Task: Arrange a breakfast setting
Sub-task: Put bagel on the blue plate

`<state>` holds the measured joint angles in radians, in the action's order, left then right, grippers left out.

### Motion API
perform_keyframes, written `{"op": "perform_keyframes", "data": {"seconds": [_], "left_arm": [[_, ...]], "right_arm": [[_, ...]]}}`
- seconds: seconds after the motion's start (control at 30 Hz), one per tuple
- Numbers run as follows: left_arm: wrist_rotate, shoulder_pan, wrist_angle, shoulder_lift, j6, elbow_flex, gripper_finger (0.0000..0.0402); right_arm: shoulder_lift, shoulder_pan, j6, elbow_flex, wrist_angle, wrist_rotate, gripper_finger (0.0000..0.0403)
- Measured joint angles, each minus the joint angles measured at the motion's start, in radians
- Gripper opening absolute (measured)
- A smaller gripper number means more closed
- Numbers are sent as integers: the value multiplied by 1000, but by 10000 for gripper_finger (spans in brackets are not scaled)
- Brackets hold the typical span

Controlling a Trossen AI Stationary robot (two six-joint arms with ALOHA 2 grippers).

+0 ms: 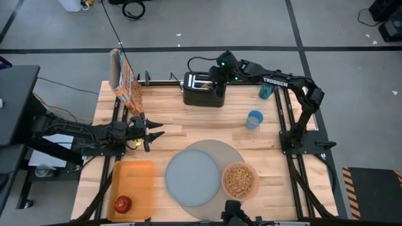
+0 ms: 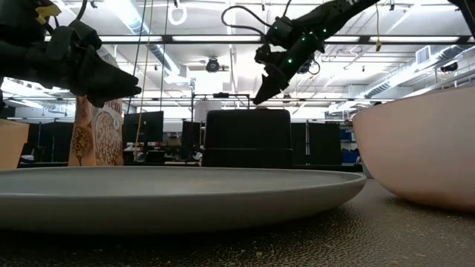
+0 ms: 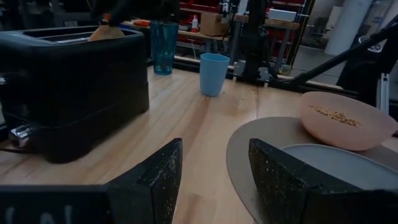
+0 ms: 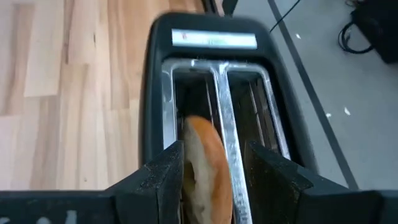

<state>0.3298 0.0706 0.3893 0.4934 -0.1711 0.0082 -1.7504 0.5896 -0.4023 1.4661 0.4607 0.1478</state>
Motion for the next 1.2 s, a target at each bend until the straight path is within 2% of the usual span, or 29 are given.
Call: {"op": "perform_keyframes", "data": {"seconds": [0.17, 0.53, 1.2], "left_arm": [[0, 0, -2, 0, 0, 0, 192], [0, 0, -6, 0, -1, 0, 192], [0, 0, -6, 0, -1, 0, 192]], "right_arm": [[0, 8, 7, -47, -25, 3, 177], [0, 31, 9, -51, -13, 28, 168], [0, 32, 14, -51, 0, 28, 59]]}}
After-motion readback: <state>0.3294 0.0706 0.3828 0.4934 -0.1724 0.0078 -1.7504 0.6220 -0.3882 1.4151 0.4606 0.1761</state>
